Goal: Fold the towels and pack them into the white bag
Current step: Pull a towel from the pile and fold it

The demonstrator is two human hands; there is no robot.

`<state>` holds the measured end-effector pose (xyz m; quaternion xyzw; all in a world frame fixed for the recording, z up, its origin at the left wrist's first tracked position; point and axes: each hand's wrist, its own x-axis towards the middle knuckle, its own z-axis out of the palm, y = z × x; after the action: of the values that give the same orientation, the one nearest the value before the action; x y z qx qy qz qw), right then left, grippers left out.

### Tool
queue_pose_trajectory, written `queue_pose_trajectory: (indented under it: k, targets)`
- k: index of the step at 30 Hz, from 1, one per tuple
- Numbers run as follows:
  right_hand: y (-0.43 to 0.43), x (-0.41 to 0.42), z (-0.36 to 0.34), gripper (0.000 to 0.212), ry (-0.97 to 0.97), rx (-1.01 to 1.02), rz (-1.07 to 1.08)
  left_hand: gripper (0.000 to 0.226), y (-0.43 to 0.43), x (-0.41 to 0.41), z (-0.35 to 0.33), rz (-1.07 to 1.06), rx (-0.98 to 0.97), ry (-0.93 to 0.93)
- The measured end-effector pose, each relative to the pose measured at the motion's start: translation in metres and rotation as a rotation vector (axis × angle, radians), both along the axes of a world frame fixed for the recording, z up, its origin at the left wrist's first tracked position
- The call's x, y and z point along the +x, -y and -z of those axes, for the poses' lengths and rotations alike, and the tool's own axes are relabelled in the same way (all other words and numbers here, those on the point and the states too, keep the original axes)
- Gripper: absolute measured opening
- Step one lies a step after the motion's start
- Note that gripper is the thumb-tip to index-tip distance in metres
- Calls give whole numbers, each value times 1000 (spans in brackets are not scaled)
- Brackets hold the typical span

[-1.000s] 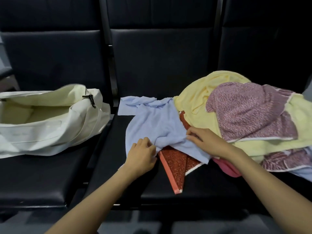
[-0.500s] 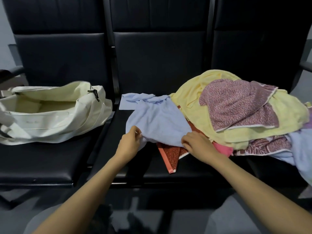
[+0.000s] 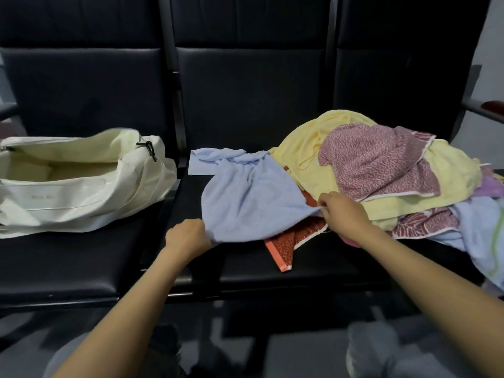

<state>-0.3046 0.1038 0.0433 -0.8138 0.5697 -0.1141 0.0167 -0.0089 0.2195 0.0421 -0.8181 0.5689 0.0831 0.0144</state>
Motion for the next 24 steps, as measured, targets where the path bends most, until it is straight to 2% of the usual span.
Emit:
queue_pose_trajectory:
  k: [3,6,8,10,13,16,18,20,23,24]
  targets:
    - [3,-5,-5,20,131,-45,-17,11,7,11,1,-32,-119,-197]
    - [5,-10,-1,21,97,-50,-79,7,16,10,1,-91,-374,-696]
    - [8,-12,0,17,35,8,-164,18,23,11,1,-152,-469,-844]
    - [12,-15,5,10,-52,102,-239,25,27,16,3,-171,-500,-801]
    - [16,-23,17,12,-55,183,-264,20,19,27,17,-118,-469,-519]
    - [23,-22,23,11,-70,132,-262,8,13,28,25,26,-496,-186]
    - [26,-18,25,9,-107,82,-247,18,11,23,25,120,-507,-161]
    - [27,-14,25,7,-6,62,-213,24,8,18,27,202,-441,-181]
    - [28,-8,20,6,351,132,-96,15,4,14,37,282,-328,-116]
    - [29,-7,19,7,441,145,-62,20,4,15,39,278,-314,-87]
